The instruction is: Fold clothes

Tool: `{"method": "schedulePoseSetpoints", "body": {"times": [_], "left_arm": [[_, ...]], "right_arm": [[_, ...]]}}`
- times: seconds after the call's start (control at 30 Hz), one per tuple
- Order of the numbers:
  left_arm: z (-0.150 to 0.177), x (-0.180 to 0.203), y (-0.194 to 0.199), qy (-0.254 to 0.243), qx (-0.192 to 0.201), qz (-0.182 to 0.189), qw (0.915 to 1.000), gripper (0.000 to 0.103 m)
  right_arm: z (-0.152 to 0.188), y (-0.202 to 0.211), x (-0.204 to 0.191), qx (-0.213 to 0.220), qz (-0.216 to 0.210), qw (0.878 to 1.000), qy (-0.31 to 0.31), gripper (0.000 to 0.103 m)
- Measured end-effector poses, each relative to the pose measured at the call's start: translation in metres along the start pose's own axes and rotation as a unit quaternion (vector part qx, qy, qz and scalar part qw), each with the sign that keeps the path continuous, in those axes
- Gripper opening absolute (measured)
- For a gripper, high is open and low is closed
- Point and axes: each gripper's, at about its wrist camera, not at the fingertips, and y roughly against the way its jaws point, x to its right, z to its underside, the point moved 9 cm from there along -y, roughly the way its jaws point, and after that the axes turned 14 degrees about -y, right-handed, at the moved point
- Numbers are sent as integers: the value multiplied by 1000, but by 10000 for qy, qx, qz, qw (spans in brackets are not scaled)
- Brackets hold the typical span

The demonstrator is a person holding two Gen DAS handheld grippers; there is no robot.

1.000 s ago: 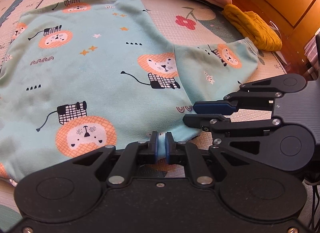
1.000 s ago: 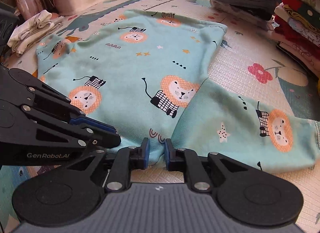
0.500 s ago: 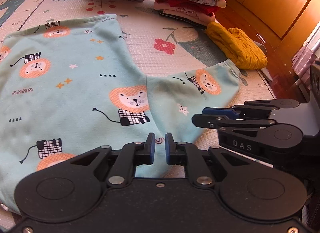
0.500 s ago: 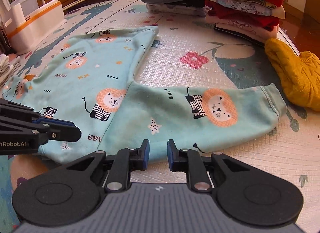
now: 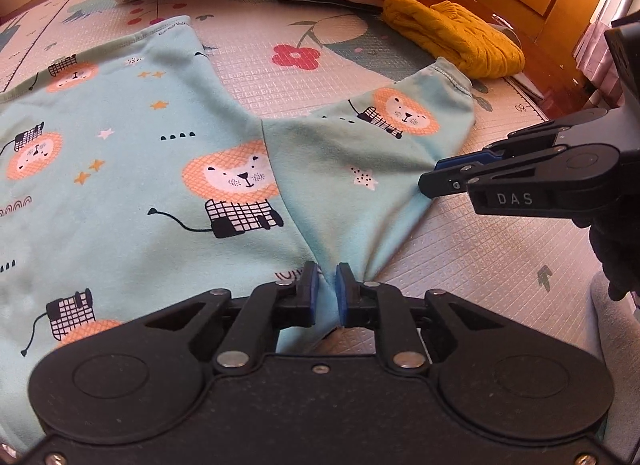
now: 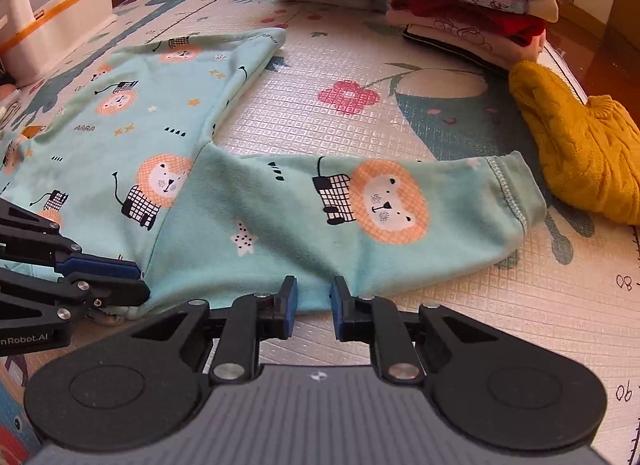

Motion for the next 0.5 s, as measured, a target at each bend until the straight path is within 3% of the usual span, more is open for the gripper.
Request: {"method": "schedulePoseSetpoints", "body": {"times": [0.17,0.3,0.5], "left_arm": [[1,-3,1,339,25,2,9994,13],[2,-6,1,581,58,91,9983,13],[3,-6,2,630,89,145,9979,12]], "right_arm": [[-11,11,-5,340,-26,9988,-352,18],[-28,6,-38,454,-325,9984,128,18],[-50,-27,-44,308,-356,9988,-124,17]]}}
